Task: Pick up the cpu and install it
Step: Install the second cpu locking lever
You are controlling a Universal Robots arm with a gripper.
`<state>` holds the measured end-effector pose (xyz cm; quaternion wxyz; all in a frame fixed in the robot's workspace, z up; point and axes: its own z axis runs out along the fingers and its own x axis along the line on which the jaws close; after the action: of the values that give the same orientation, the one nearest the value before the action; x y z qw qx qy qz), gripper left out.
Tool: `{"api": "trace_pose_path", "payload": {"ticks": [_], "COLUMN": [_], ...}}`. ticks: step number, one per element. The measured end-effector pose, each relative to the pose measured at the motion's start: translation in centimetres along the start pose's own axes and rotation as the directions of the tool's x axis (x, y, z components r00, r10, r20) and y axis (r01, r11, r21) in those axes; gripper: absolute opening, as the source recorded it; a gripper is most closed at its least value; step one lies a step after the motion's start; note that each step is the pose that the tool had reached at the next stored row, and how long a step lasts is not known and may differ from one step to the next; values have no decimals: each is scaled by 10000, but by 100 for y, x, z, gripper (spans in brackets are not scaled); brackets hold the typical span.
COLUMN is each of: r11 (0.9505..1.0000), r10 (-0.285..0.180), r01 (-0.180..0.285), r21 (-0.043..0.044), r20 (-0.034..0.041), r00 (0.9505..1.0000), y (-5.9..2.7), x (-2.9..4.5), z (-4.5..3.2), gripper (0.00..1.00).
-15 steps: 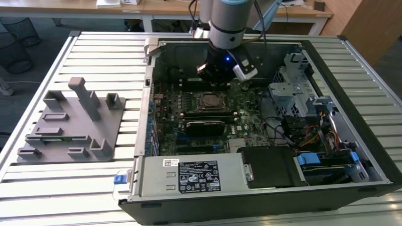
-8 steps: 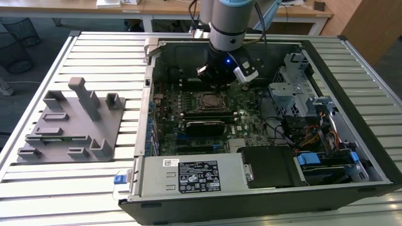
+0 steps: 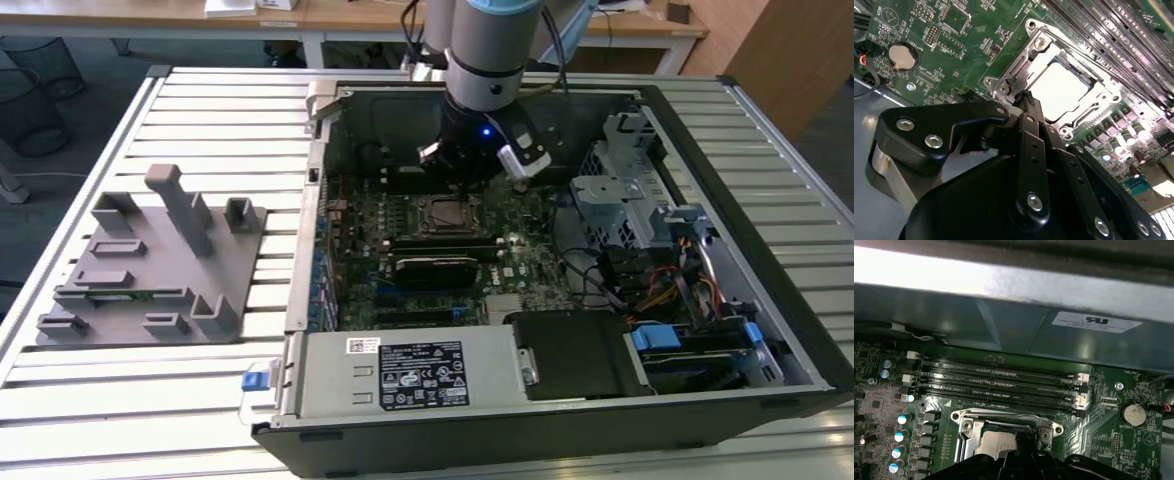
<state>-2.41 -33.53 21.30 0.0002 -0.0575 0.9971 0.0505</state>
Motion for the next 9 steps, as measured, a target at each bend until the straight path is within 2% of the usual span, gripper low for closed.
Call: {"api": "trace_pose_path", "payload": {"ticks": [6,9], "r11": [10000,10000], "r10": [4,11], "r01": [-4,-11], "r21": [-6,-15], "r20": [-60,-125], "r00": [10000,9999], "y": [21,24], "x": [-2,-2], "z": [-212,-262], "gripper": [11,11]}}
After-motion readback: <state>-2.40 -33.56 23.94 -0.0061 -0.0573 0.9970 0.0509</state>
